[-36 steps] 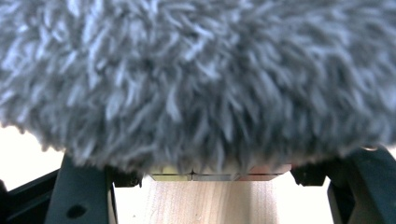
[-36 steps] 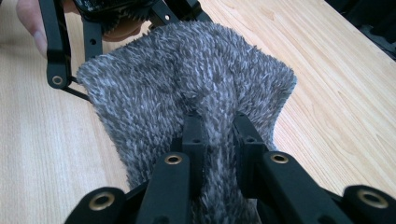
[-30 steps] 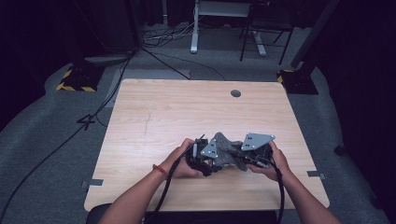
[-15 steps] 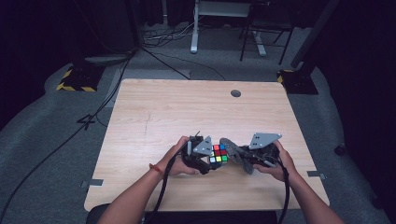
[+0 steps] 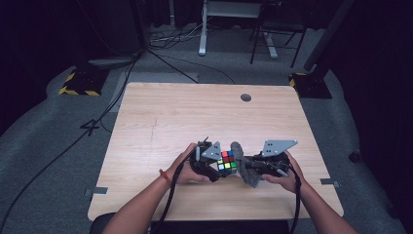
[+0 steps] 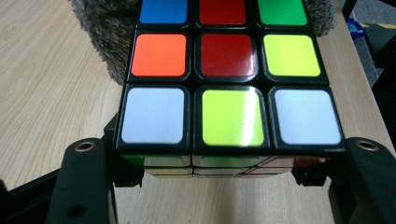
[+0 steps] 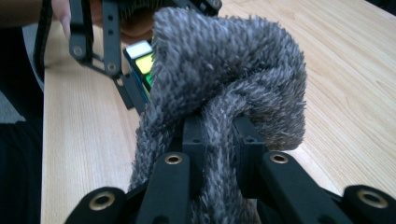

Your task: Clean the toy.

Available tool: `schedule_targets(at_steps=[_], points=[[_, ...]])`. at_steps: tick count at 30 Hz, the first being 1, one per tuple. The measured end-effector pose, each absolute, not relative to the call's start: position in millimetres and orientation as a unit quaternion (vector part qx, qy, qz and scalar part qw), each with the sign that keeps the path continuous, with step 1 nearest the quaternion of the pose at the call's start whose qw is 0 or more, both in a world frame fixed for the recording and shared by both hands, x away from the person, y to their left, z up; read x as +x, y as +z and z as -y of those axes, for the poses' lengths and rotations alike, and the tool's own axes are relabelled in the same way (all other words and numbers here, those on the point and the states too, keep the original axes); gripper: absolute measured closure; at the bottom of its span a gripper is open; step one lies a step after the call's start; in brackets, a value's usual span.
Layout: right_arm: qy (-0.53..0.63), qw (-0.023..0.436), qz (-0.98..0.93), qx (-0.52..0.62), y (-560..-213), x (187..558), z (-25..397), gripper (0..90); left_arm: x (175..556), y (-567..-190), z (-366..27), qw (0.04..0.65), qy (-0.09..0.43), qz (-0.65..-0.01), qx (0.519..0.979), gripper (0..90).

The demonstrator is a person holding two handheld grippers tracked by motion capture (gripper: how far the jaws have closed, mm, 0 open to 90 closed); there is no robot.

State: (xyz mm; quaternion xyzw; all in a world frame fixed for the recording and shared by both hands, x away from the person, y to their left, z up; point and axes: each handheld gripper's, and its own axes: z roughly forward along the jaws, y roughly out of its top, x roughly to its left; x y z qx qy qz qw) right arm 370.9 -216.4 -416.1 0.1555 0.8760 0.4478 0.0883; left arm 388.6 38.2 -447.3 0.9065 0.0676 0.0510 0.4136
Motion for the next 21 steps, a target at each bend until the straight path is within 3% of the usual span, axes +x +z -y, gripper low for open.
schedule_targets(at_steps=[7, 21], points=[[0.449, 0.095, -0.878, 0.135, -414, 364, 208, 78.9, 384, -452, -30, 0.386, 0.073, -0.06, 0.918, 33.3], [0.421, 0.12, -0.884, 0.163, -418, 372, 209, 79.1, 382, -441, -38, 0.418, 0.085, -0.06, 0.903, 33.8]])
